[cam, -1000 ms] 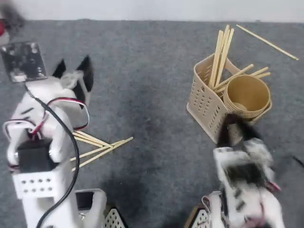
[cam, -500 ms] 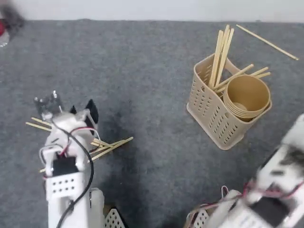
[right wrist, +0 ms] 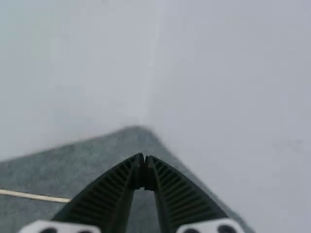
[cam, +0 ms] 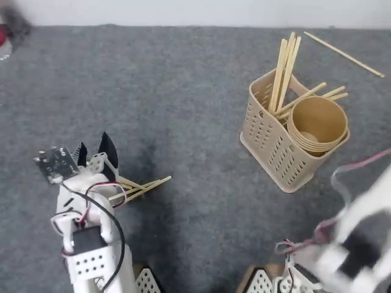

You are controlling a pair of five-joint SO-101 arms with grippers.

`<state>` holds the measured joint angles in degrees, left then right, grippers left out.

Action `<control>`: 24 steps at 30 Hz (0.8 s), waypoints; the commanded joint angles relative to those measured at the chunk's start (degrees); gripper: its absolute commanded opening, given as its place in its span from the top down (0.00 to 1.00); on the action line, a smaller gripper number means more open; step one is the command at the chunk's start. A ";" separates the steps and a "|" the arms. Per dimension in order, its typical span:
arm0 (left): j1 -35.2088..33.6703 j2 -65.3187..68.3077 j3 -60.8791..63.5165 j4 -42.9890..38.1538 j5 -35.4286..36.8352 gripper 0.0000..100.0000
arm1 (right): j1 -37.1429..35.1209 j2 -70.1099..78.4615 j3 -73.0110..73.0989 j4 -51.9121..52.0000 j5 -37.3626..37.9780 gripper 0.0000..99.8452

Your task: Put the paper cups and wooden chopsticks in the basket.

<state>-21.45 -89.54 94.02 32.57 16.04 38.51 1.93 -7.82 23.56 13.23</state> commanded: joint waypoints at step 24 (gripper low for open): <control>3.34 -11.43 2.77 4.40 -5.54 0.81 | -13.76 97.54 -84.48 -29.93 13.54 0.99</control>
<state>-18.37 -100.18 97.10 36.70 11.03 24.09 92.22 -91.69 -8.09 33.27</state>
